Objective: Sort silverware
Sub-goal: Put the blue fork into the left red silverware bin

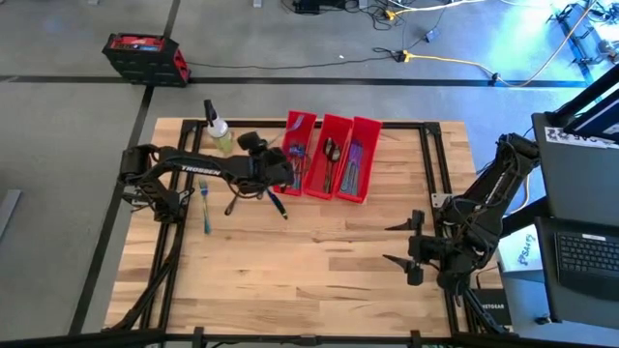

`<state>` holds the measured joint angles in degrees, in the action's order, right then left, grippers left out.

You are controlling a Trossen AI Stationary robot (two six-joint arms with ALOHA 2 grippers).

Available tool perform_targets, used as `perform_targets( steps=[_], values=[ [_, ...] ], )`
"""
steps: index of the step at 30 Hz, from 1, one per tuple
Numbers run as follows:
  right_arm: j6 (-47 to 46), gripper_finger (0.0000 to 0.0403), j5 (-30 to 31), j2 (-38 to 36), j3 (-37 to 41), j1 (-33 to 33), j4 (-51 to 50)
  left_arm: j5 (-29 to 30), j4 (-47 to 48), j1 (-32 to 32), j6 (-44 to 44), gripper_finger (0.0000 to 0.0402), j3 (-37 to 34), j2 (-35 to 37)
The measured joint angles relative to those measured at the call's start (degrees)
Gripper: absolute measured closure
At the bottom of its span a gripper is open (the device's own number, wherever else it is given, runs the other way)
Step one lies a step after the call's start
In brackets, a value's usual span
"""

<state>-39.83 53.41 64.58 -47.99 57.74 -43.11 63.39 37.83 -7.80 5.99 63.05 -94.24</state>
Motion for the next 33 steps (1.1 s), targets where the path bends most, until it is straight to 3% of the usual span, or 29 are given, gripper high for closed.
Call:
perform_targets(
  steps=[16,28,33],
  values=[
    [0.02,0.0089,0.07,0.02,-0.02,0.0,-0.42,-10.96,2.7,4.21,20.48,0.0401,0.0,0.0],
    [0.02,0.0089,0.11,0.02,-0.04,-0.02,-1.46,-19.34,4.62,4.01,26.2,0.04,-0.04,-1.07],
    [-0.23,0.0089,0.11,0.02,-0.04,-0.02,-1.44,-23.37,4.67,3.32,28.27,0.0379,-0.04,-1.07]
  ],
)
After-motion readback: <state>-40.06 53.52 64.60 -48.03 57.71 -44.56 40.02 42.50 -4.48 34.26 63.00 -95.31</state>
